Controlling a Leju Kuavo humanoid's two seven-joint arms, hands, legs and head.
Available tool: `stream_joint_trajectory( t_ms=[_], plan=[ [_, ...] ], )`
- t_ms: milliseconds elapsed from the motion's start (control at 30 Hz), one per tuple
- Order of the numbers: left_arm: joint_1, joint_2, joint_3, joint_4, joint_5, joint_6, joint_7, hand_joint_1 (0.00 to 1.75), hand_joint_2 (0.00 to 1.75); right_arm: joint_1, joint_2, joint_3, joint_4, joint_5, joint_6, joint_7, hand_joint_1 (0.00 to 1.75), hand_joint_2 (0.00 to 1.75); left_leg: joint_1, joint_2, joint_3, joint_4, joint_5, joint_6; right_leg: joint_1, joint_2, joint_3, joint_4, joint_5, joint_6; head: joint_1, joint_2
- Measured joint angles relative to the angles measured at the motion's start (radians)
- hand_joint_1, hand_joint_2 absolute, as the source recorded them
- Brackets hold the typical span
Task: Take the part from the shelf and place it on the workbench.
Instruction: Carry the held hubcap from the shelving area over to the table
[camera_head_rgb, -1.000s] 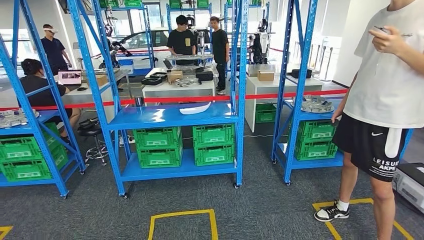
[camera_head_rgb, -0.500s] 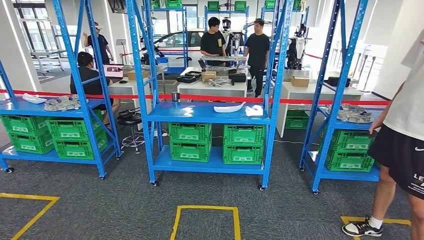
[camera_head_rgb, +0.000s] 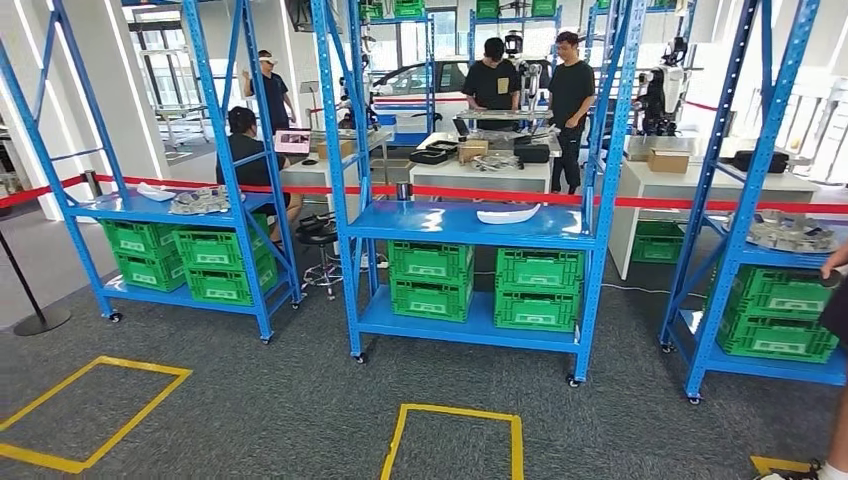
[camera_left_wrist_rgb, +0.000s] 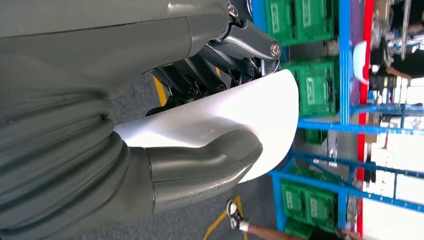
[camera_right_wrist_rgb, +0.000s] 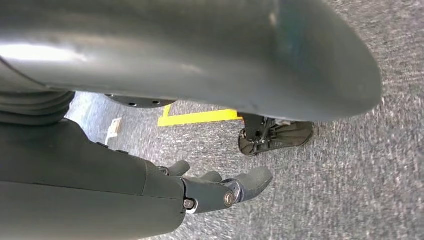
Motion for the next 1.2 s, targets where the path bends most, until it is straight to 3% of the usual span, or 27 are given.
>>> stream_joint_trajectory(
  t_ms=[67,100,133,200,267,333,400,433,467,500,567,633,700,767,833,900,933,967,1000,1100,1133,1200],
  plan=[
    [0.002,0.001,0.0,-0.006,-0.001,0.003,0.0,1.75,1.75,-0.001,0.0,0.0,0.0,0.003,0.005,-0.005,0.0,0.0,-0.005,0.04,0.069,-0.13,0.041,0.01,0.005,-0.02,0.0,0.006,-0.003,0.008,0.0,0.0],
    [0.004,0.001,0.0,-0.011,-0.003,0.005,0.0,1.75,1.75,-0.002,0.0,0.001,0.0,0.004,0.006,-0.005,0.0,0.0,-0.008,0.05,0.082,-0.161,0.047,0.016,0.007,-0.029,0.0,0.009,-0.004,0.013,0.001,0.0],
    [0.007,0.002,0.0,-0.015,-0.006,0.006,0.001,1.75,1.75,-0.003,0.0,0.002,0.0,0.006,0.007,-0.004,0.0,0.0,-0.011,0.05,0.082,-0.17,0.046,0.023,0.008,-0.038,0.001,0.009,-0.004,0.02,0.002,0.0],
    [0.016,0.004,0.0,-0.022,-0.014,0.01,0.003,1.75,1.75,-0.005,0.001,0.005,0.0,0.008,0.009,-0.004,0.0,0.0,-0.01,0.026,0.078,-0.172,0.053,0.036,0.006,-0.05,0.002,0.01,-0.005,0.031,0.002,0.0],
    [0.023,0.005,0.0,-0.029,-0.019,0.013,0.004,1.75,1.75,-0.006,0.001,0.006,0.0,0.007,0.01,-0.013,0.0,0.0,-0.005,0.004,0.078,-0.177,0.063,0.048,0.001,-0.008,-0.013,0.051,-0.037,0.044,0.004,0.0],
    [0.025,0.005,0.001,-0.033,-0.021,0.014,0.005,1.75,1.75,-0.005,0.001,0.006,0.0,0.007,0.011,-0.015,0.0,0.0,-0.002,-0.019,0.074,-0.178,0.07,0.055,-0.003,0.053,-0.061,0.166,-0.104,0.052,0.007,0.0],
    [0.026,0.005,0.001,-0.03,-0.022,0.014,0.006,1.75,1.75,-0.002,0.001,0.007,0.0,0.007,0.01,-0.011,0.0,0.0,-0.002,-0.046,0.067,-0.175,0.072,0.057,-0.004,0.073,-0.111,0.278,-0.145,0.055,0.008,0.0],
    [0.027,0.005,0.001,-0.028,-0.022,0.014,0.006,1.75,1.75,-0.001,0.001,0.007,0.0,0.008,0.01,-0.009,0.0,0.0,-0.002,-0.061,0.065,-0.172,0.073,0.056,-0.004,0.075,-0.116,0.289,-0.138,0.055,0.008,0.0],
    [0.027,0.005,0.002,-0.026,-0.022,0.014,0.006,1.75,1.75,-0.001,0.001,0.007,0.0,0.008,0.01,-0.008,0.0,0.0,-0.001,-0.076,0.063,-0.168,0.073,0.055,-0.005,0.077,-0.102,0.259,-0.112,0.055,0.008,0.0],
    [0.027,0.005,0.002,-0.025,-0.022,0.014,0.006,1.75,1.75,-0.002,0.001,0.007,0.0,0.008,0.01,-0.008,0.0,0.0,-0.001,-0.09,0.062,-0.164,0.073,0.052,-0.007,0.084,-0.071,0.196,-0.075,0.054,0.008,0.0],
    [0.026,0.005,0.002,-0.025,-0.022,0.014,0.006,1.75,1.75,-0.004,0.001,0.007,0.0,0.008,0.01,-0.009,0.0,0.0,0.001,-0.116,0.056,-0.156,0.072,0.042,-0.011,0.121,-0.01,0.073,-0.034,0.05,0.009,0.0],
    [0.026,0.005,0.002,-0.025,-0.022,0.014,0.006,1.75,1.75,-0.005,0.001,0.007,0.0,0.008,0.012,-0.011,0.0,0.0,0.002,-0.138,0.048,-0.155,0.075,0.027,-0.01,0.141,0.009,0.029,-0.033,0.042,0.008,0.0],
    [0.028,0.007,0.002,-0.025,-0.023,0.016,0.006,1.75,1.75,-0.006,0.002,0.007,0.0,0.011,0.011,-0.008,0.0,0.0,0.005,-0.157,0.039,-0.16,0.082,0.011,-0.008,0.122,0.007,0.024,-0.027,0.028,0.007,0.0],
    [0.03,0.011,0.002,-0.025,-0.022,0.02,0.005,1.75,1.75,-0.007,0.003,0.008,0.0,0.014,0.009,-0.001,0.0,0.0,0.002,-0.121,0.024,-0.14,0.069,0.002,-0.008,0.099,0.008,0.017,-0.021,0.012,0.005,0.0],
    [0.03,0.012,0.002,-0.025,-0.022,0.023,0.005,1.75,1.75,-0.005,0.003,0.008,0.0,0.016,0.007,0.001,0.0,0.0,-0.001,-0.055,-0.019,-0.047,0.015,-0.002,-0.006,0.073,0.008,0.013,-0.018,-0.001,0.002,0.0],
    [0.032,0.011,0.002,-0.025,-0.022,0.026,0.005,1.75,1.75,-0.001,0.003,0.008,0.0,0.016,0.007,-0.001,0.0,0.0,0.0,-0.029,-0.073,0.076,-0.039,-0.005,-0.001,0.045,0.006,0.014,-0.019,-0.006,0.001,0.0],
    [0.033,0.011,0.002,-0.025,-0.022,0.026,0.005,1.75,1.75,-0.001,0.003,0.008,0.0,0.016,0.008,-0.001,0.0,0.0,0.0,-0.025,-0.084,0.106,-0.044,-0.004,0.001,0.032,0.006,0.014,-0.02,-0.007,0.001,0.0],
    [0.034,0.012,0.002,-0.025,-0.022,0.026,0.006,1.75,1.75,-0.001,0.003,0.008,0.0,0.016,0.008,0.0,0.0,0.0,0.0,-0.022,-0.075,0.098,-0.032,-0.002,0.003,0.018,0.006,0.014,-0.02,-0.008,0.0,0.0],
    [0.035,0.012,0.002,-0.025,-0.022,0.027,0.006,1.75,1.75,-0.001,0.003,0.008,0.0,0.016,0.008,0.0,0.0,0.0,-0.001,-0.015,-0.048,0.052,-0.005,0.002,0.004,0.005,0.006,0.014,-0.021,-0.007,0.0,0.0],
    [0.033,0.011,0.002,-0.027,-0.023,0.027,0.006,1.75,1.75,-0.002,0.003,0.008,0.0,0.017,0.011,-0.002,0.0,0.0,-0.016,0.047,0.055,-0.133,0.057,0.023,0.012,-0.029,0.009,0.016,-0.024,-0.001,0.0,0.0],
    [0.032,0.01,0.002,-0.028,-0.023,0.028,0.006,1.75,1.75,-0.002,0.003,0.008,0.0,0.017,0.012,-0.004,0.0,0.0,-0.02,0.059,0.067,-0.158,0.06,0.03,0.014,-0.04,0.01,0.017,-0.025,0.003,0.0,0.0],
    [0.033,0.01,0.002,-0.03,-0.024,0.029,0.006,1.75,1.75,-0.004,0.004,0.008,0.0,0.018,0.014,-0.009,0.0,0.0,-0.024,0.041,0.062,-0.167,0.064,0.041,0.014,-0.062,0.013,0.015,-0.025,0.012,0.001,0.0]
  ],
)
